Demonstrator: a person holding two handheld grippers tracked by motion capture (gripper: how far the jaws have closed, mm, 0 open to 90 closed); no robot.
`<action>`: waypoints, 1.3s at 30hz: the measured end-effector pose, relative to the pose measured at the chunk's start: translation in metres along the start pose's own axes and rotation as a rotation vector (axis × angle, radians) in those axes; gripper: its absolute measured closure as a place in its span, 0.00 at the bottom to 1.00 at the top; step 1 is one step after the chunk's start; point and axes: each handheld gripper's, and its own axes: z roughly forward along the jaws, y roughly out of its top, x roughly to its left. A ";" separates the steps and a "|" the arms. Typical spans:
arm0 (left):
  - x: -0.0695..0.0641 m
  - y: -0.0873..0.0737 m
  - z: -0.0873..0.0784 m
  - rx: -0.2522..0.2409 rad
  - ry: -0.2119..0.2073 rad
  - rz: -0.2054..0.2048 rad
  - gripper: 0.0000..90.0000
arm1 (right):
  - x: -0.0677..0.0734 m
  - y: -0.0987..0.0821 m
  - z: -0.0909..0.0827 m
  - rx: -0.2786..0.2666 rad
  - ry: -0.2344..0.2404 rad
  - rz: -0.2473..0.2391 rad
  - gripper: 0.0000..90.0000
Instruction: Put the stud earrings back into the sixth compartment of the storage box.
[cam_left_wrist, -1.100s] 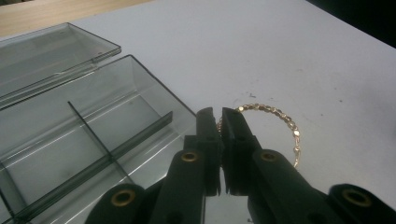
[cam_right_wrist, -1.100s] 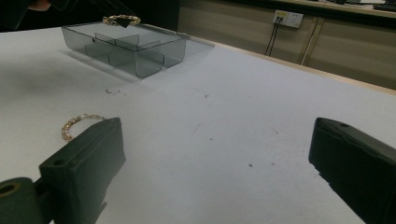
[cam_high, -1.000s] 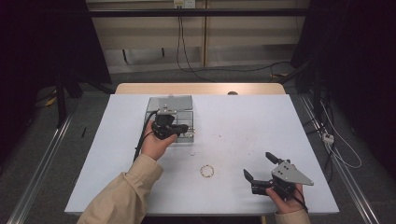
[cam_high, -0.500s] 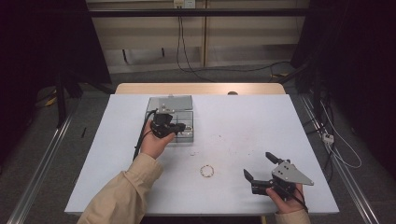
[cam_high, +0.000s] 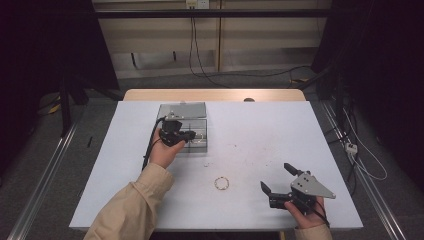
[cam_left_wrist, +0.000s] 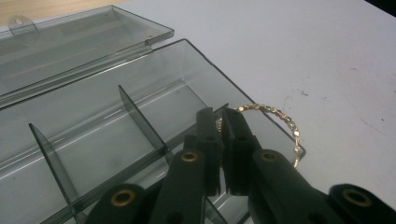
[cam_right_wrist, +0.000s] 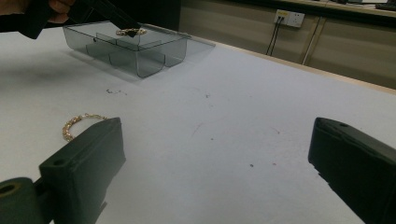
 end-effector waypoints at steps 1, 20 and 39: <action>0.001 0.000 0.001 -0.002 0.004 -0.001 0.96 | 0.000 0.000 0.000 0.000 -0.001 0.002 0.04; 0.000 -0.002 0.010 0.001 0.027 0.013 0.89 | 0.001 0.000 0.000 0.000 0.007 0.002 0.04; -0.033 0.001 -0.016 0.005 -0.121 0.086 0.51 | 0.002 0.000 0.000 0.005 0.004 -0.005 0.04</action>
